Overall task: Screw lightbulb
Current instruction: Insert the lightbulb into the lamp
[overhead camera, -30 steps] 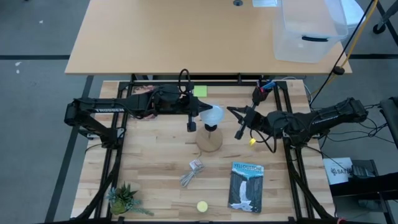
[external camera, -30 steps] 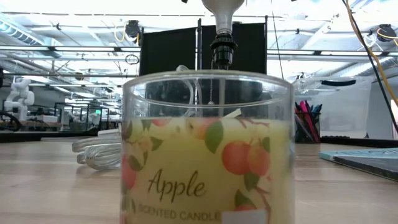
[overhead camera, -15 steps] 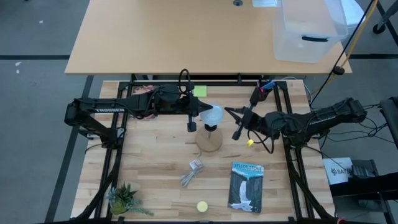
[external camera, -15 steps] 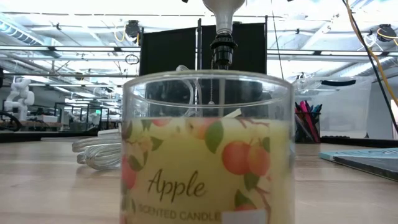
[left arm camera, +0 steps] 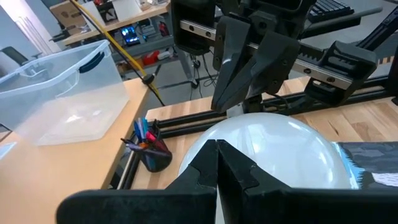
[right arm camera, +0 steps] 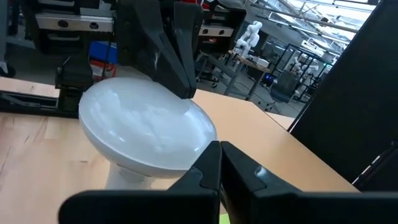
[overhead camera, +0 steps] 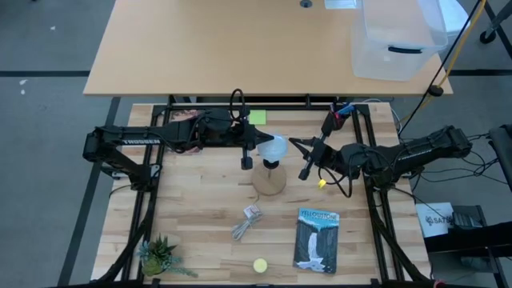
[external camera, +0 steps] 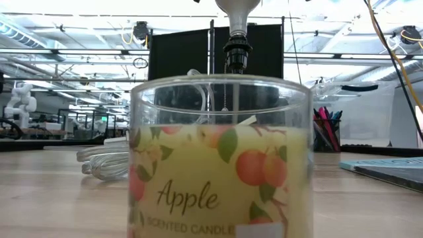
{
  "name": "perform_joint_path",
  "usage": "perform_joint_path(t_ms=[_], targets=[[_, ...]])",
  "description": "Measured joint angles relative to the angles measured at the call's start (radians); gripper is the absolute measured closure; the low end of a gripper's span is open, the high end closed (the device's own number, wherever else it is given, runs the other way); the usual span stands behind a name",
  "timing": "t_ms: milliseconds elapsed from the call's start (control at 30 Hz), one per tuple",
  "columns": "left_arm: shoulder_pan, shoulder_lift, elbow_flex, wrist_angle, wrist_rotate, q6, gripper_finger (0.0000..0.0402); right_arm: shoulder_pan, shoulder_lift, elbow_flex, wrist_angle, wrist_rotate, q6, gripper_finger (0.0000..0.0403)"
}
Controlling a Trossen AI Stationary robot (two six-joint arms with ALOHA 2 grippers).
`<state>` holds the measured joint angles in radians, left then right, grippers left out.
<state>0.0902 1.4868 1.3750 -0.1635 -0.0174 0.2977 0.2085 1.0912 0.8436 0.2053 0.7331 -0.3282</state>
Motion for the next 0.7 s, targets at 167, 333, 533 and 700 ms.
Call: perform_joint_path(t_ms=[167,333,533,700], targets=[[0.0,0.0,0.0,0.0,0.0,0.004,0.0402,0.0,0.0,0.0,0.0,0.0,0.001,0.0403],[-0.005,0.0,0.0,0.0,0.0,0.015,0.0401,0.0,0.0,0.0,0.0,0.0,-0.008,0.0403],[-0.005,-0.001,0.001,0.0,0.0,0.022,0.0402,0.025,0.0,0.0,0.072,-0.001,-0.106,0.0403],[-0.006,-0.001,0.001,0.0,0.0,0.022,0.0402,0.042,-0.002,0.0,0.144,-0.073,-0.187,0.0403]])
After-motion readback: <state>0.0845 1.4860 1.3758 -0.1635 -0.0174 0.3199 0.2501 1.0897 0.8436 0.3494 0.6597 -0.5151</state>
